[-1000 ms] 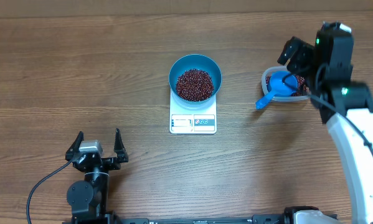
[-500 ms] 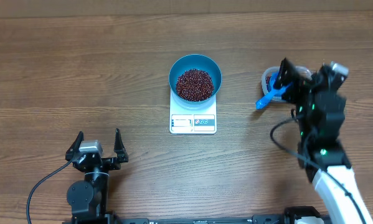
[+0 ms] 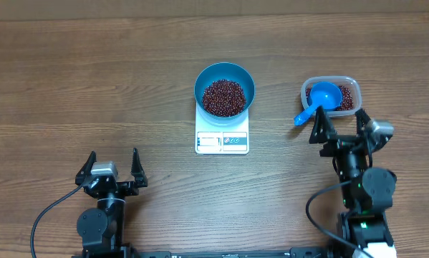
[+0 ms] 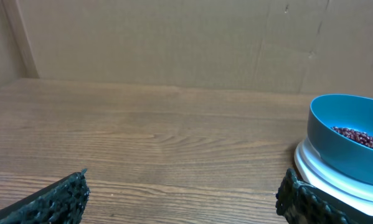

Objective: Scoop item into bowl and weigh 150g on scale

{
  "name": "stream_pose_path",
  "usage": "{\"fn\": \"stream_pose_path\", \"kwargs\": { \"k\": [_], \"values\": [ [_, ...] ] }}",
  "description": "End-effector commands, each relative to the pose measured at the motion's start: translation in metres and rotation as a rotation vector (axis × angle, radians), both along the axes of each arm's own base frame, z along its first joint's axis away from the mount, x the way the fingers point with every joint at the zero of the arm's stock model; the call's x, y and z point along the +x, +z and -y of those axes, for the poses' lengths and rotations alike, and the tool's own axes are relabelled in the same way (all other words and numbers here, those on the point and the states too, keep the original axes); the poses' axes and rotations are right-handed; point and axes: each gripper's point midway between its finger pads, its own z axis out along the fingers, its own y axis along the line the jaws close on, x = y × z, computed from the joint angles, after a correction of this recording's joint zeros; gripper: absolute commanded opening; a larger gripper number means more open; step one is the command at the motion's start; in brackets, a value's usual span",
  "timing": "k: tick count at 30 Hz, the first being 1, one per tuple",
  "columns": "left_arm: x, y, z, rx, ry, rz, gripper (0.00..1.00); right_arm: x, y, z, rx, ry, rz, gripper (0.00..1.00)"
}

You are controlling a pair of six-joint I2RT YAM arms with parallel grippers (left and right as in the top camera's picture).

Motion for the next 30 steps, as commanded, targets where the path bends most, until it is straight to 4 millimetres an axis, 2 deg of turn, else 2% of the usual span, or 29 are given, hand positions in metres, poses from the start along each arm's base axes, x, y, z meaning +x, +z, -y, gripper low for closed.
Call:
{"fn": "stream_pose_path", "kwargs": {
  "k": [1,15,24,30],
  "values": [
    [0.000,0.000,0.000,-0.003,-0.003,0.005,0.99,-0.010,-0.006,-0.004,-0.070,0.027,0.014,1.00],
    [0.000,0.000,0.000,-0.003,-0.003,0.005,1.00,-0.037,-0.052,-0.003,-0.070,0.026,-0.009,1.00],
    [0.000,0.000,0.000,-0.003,-0.003,0.005,1.00,-0.046,-0.073,-0.003,-0.068,0.030,-0.090,1.00],
    [0.000,0.000,0.000,-0.003,-0.003,0.005,1.00,-0.053,-0.079,-0.002,-0.072,0.028,-0.112,1.00]
  ]
}}
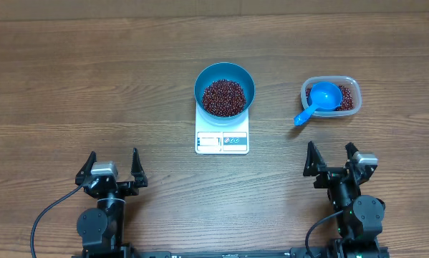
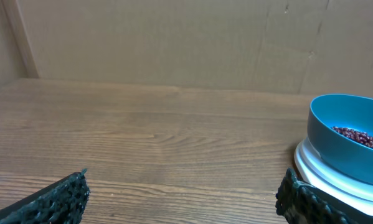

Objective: Scoop item into bowl and weigh 150g on scale

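A blue bowl (image 1: 225, 88) holding red beans stands on a white scale (image 1: 222, 139) at the table's middle; the bowl (image 2: 351, 138) also shows at the right of the left wrist view. A clear container (image 1: 331, 97) of beans lies at the right with a blue scoop (image 1: 319, 100) resting in it, handle pointing to the lower left. My right gripper (image 1: 331, 155) stands open near the front edge, well below the container, holding nothing. My left gripper (image 1: 114, 162) rests open at the front left, its fingertips (image 2: 55, 198) wide apart over bare wood.
A cardboard wall (image 2: 174, 43) closes off the far side of the table in the left wrist view. Wooden tabletop (image 1: 92, 86) stretches left of the scale.
My right gripper was up beside the container by the scoop's handle; now it sits back near the front edge, open and empty. The scoop stays in the container. The left arm is unchanged.
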{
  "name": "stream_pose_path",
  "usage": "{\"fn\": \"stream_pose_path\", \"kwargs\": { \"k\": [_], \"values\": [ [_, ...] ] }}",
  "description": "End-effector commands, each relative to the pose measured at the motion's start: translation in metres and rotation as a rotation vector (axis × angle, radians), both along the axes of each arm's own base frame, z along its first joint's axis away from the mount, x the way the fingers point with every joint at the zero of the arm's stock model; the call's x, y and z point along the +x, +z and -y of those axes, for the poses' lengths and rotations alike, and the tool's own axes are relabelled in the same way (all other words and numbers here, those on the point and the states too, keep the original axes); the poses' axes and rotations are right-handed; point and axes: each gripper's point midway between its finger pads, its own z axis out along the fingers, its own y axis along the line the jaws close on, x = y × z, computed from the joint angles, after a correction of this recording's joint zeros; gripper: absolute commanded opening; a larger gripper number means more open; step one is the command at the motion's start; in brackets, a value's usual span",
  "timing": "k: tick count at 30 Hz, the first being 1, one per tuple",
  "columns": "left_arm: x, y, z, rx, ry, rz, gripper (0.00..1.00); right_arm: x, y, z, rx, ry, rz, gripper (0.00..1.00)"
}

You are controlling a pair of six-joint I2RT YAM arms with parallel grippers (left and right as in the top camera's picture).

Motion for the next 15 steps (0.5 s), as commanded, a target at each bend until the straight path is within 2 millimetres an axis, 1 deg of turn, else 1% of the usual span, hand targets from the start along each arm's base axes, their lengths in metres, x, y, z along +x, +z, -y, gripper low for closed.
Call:
{"fn": "stream_pose_path", "kwargs": {
  "k": [1,4,12,15],
  "values": [
    [-0.0004,0.0002,0.0003,-0.003,-0.003,0.005,1.00,-0.0020,0.0047,0.0000,-0.024,0.004,0.034,1.00],
    [-0.0004,0.0002,0.0003,-0.003,-0.003,0.005,0.99,-0.0029,0.0088,-0.0002,-0.023,0.005,0.052,1.00],
    [-0.0004,0.0002,0.0003,-0.003,-0.003,0.005,1.00,-0.0030,0.0097,-0.0003,-0.023,0.006,0.056,1.00],
    [-0.0004,0.0002,0.0003,-0.003,-0.003,0.005,1.00,-0.0038,0.0132,-0.0001,-0.022,0.005,0.071,1.00]
  ]
}}
